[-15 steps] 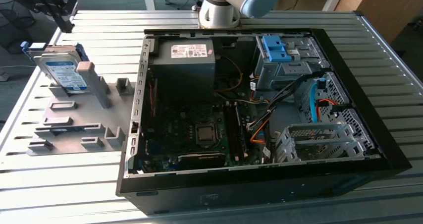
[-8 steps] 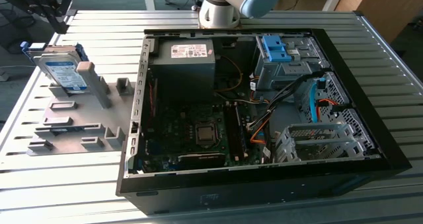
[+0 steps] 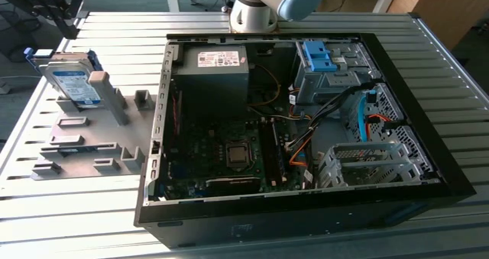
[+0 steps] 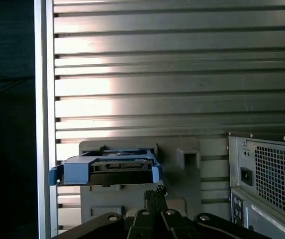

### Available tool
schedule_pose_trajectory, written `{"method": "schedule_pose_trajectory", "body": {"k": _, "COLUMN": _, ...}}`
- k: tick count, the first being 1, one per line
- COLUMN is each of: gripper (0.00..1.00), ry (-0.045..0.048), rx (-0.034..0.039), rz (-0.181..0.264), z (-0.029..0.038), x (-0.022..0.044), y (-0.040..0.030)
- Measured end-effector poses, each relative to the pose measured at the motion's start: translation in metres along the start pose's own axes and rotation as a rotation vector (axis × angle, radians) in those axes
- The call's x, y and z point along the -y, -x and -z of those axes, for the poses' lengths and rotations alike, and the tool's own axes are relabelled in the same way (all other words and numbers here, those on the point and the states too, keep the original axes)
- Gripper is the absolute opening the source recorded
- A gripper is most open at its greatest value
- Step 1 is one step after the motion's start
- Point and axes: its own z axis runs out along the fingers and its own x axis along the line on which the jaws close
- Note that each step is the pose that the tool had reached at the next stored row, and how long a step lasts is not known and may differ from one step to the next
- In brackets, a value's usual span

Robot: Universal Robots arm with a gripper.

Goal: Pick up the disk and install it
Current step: 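Reach for the disk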

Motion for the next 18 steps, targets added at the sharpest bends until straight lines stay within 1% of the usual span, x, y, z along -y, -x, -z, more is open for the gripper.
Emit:
{"method": "schedule_pose_trajectory", "body": {"k": 3, "gripper": 0.11, "ry": 0.0002, "rx": 0.0002, "rz": 0.0, "z": -0.0001, "x": 0.0, "y": -0.0016}}
{"method": "schedule_pose_trajectory", "body": {"k": 10, "gripper": 0.11, "ry": 0.0001, "rx": 0.0001, "rz": 0.0, "z": -0.0001, "x": 0.0004, "y": -0.0083}}
{"method": "schedule_pose_trajectory", "body": {"k": 18, "gripper": 0.11, "ry": 0.0001, "rx": 0.0002, "rz": 0.0, "z": -0.0001, "x": 0.0006, "y": -0.0118}}
